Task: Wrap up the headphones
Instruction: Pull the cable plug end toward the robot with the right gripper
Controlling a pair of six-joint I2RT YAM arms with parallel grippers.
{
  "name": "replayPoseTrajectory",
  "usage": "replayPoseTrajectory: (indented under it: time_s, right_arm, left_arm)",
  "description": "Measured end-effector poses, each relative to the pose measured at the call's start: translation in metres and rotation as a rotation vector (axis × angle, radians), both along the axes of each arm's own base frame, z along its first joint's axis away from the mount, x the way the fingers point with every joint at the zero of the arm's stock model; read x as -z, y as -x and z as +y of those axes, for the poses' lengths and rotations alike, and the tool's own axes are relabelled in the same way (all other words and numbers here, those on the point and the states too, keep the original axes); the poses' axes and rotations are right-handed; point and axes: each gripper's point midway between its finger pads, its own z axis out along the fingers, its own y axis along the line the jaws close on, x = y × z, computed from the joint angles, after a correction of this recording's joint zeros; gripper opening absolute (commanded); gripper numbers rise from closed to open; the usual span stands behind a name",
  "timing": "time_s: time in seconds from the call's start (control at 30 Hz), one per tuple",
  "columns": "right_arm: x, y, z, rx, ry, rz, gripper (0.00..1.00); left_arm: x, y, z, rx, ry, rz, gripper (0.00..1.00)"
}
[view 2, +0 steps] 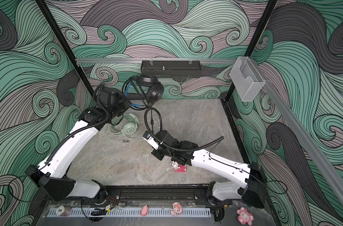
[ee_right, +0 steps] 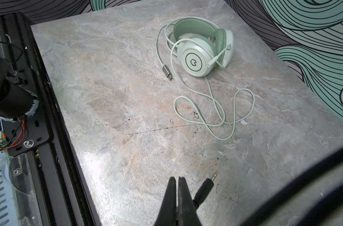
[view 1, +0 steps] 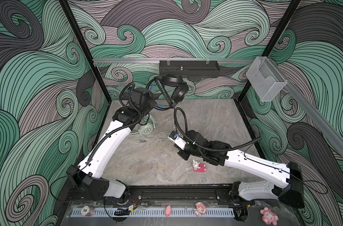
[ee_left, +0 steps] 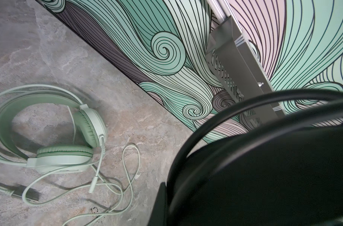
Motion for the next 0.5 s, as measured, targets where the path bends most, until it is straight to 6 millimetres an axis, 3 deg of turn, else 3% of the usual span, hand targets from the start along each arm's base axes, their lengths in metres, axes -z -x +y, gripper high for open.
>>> replayPoseTrajectory:
  time_s: [0.3, 0.5]
  right_arm:
    - [-0.004, 0.001, -0.001, -0.012, 0.029, -0.009, 0.0]
    - [-0.051, 0.005, 0.012, -0.053, 0.003, -0.037, 0.0]
  left_arm:
    - [0.0, -0.002, 0.006, -0.009, -0.062, -0.014, 0.0]
    - [0.009, -0.014, 0.019, -0.035, -0.263, -0.022, 0.0]
